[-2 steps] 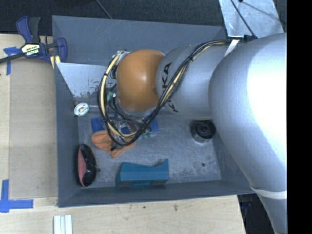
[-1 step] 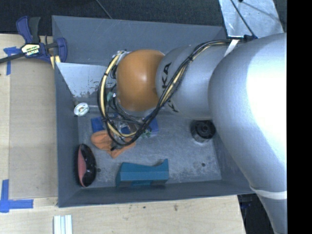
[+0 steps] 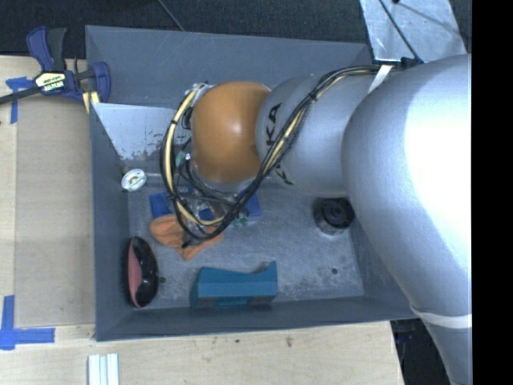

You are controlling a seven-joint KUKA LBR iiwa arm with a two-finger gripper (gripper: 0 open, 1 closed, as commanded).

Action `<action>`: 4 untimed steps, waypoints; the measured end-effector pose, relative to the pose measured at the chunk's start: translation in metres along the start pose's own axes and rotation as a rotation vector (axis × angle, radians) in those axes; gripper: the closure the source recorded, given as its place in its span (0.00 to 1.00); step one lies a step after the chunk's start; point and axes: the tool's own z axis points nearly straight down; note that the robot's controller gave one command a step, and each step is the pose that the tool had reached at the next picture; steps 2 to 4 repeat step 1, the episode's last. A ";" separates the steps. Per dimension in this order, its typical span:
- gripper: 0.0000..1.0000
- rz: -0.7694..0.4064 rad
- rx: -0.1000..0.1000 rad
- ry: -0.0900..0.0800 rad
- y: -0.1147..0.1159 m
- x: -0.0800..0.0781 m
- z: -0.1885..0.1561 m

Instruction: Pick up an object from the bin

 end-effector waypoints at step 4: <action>1.00 0.000 0.000 0.000 0.000 0.000 0.000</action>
Offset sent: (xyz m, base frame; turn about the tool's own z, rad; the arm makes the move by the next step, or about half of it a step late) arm 0.0000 0.0000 0.0000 0.0000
